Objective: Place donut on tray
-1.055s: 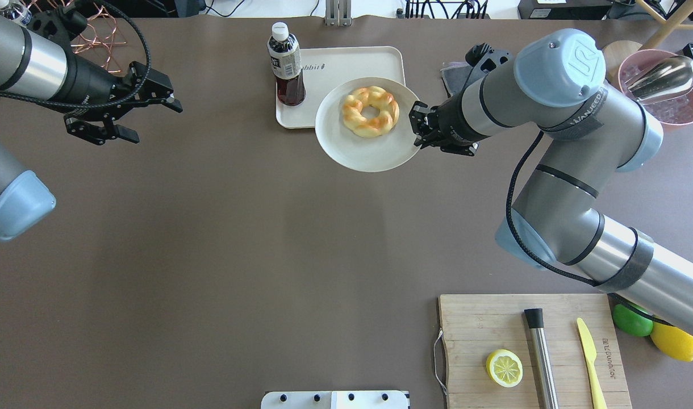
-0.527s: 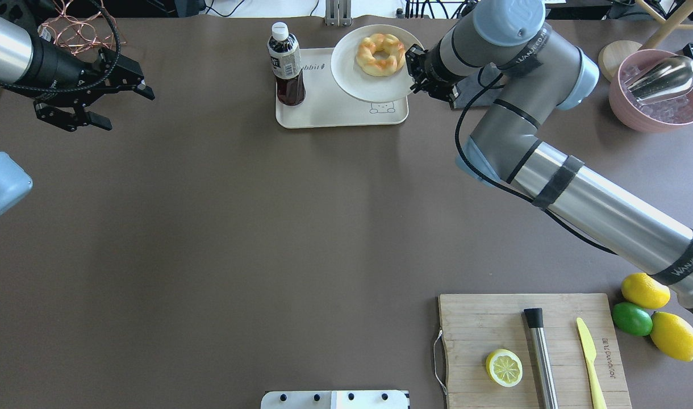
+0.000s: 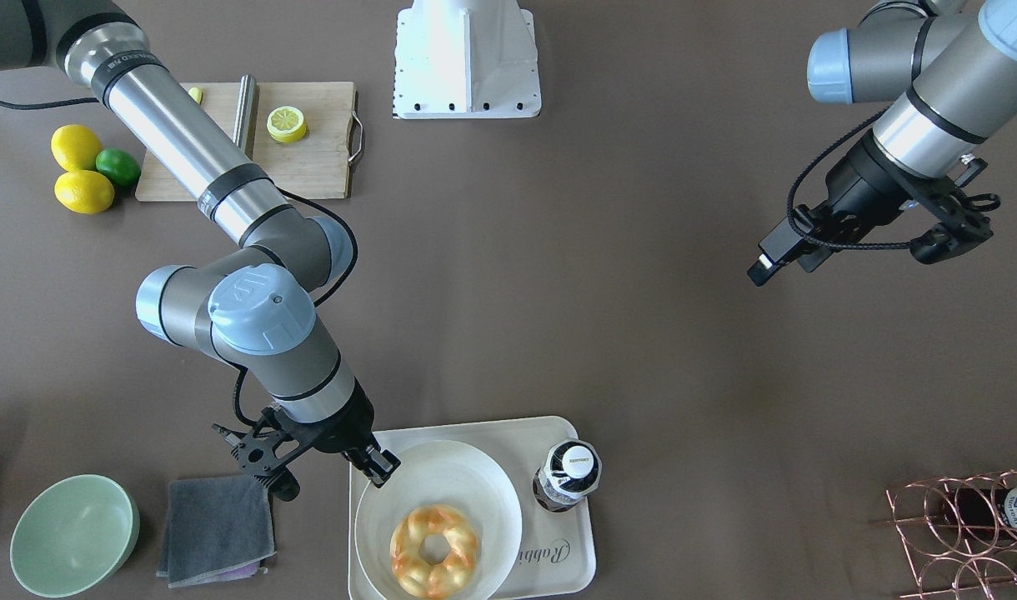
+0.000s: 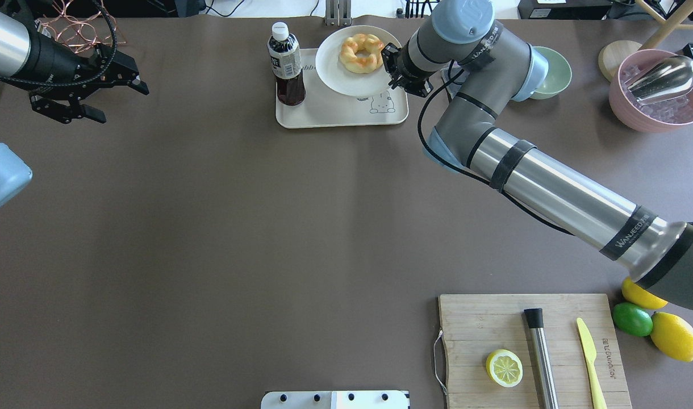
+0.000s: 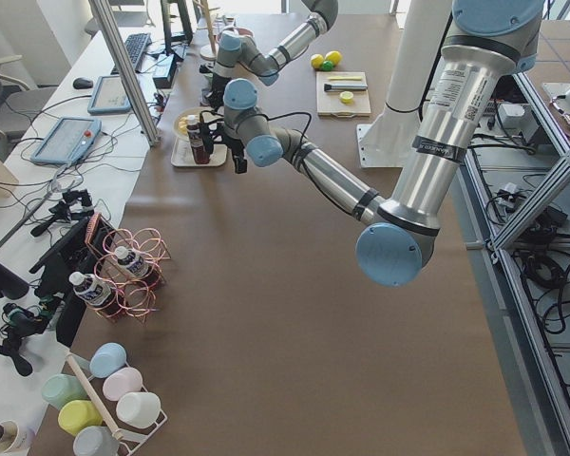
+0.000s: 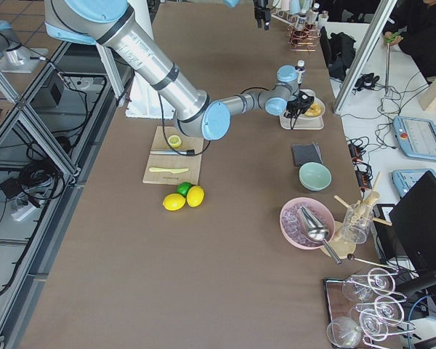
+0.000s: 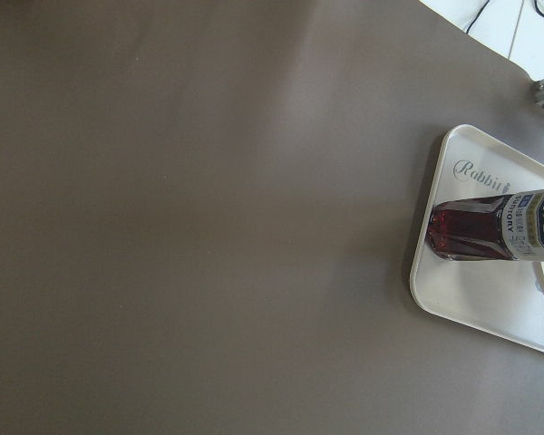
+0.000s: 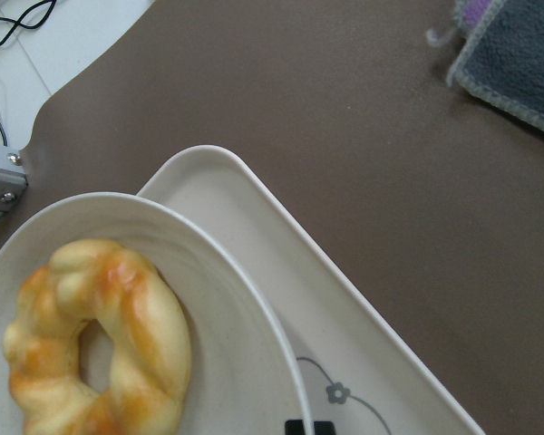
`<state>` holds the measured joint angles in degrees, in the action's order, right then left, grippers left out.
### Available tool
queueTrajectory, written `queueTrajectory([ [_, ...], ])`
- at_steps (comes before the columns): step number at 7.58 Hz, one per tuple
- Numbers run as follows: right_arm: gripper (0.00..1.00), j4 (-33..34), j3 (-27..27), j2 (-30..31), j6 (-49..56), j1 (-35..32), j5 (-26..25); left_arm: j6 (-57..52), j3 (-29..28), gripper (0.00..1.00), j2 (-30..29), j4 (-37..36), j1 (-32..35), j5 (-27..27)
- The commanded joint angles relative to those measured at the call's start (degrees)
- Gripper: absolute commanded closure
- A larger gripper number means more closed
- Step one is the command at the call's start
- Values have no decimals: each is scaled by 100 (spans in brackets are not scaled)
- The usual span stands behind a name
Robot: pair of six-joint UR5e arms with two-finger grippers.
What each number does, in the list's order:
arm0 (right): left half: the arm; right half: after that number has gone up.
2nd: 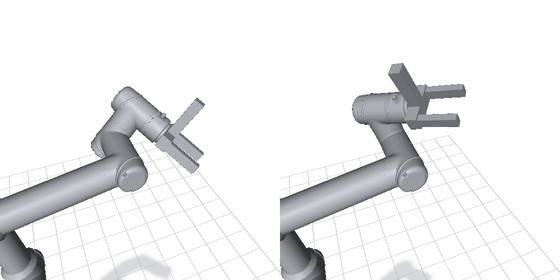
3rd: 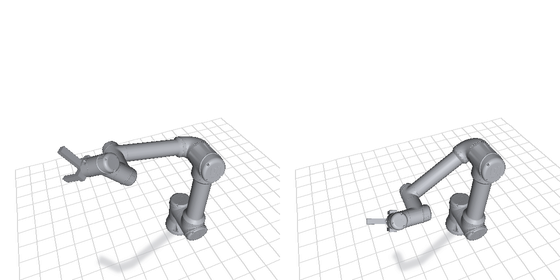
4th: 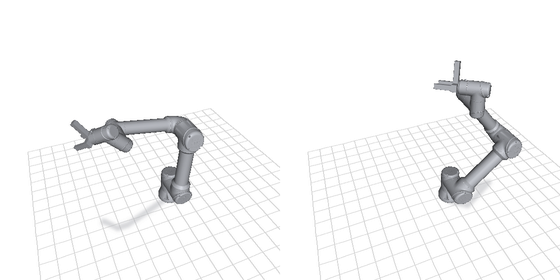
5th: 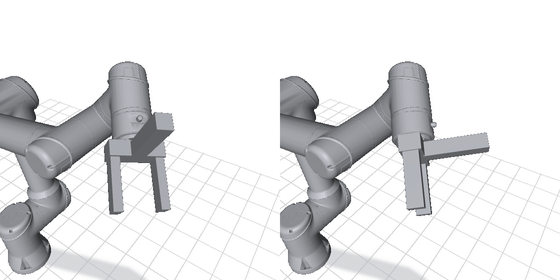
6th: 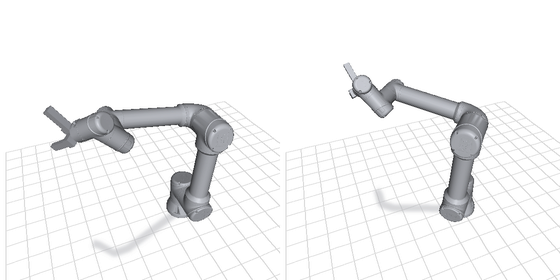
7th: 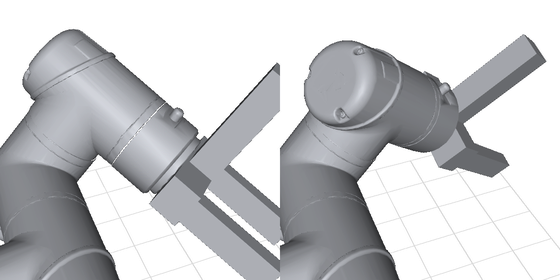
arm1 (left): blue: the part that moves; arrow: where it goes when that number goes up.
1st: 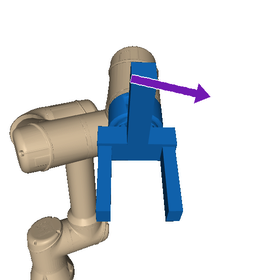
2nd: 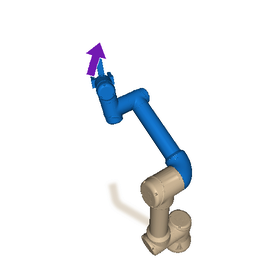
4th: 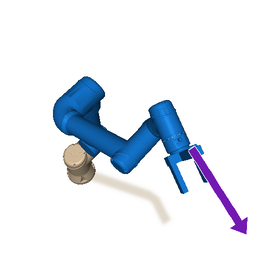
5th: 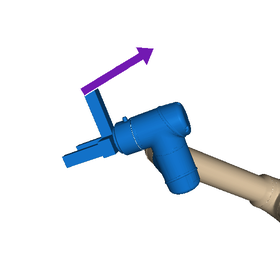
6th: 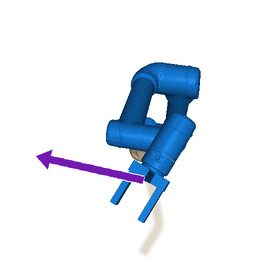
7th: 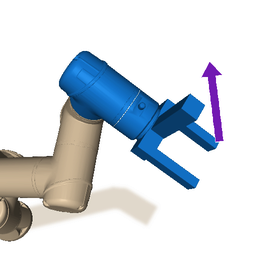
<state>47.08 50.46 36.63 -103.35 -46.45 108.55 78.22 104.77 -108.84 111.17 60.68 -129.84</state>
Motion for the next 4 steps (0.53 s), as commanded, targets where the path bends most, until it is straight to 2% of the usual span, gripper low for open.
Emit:
queueTrajectory([
  [1,100,-278,-326,-77,52,48,-37,-105,-44,2,-14,1,40,2],
  [2,1,-278,-291,-69,61,75,-62,-105,-44,2,-14,-7,40,-7],
  [4,0,-261,-247,-60,166,40,-28,-105,-44,2,-14,-8,49,-15],
])
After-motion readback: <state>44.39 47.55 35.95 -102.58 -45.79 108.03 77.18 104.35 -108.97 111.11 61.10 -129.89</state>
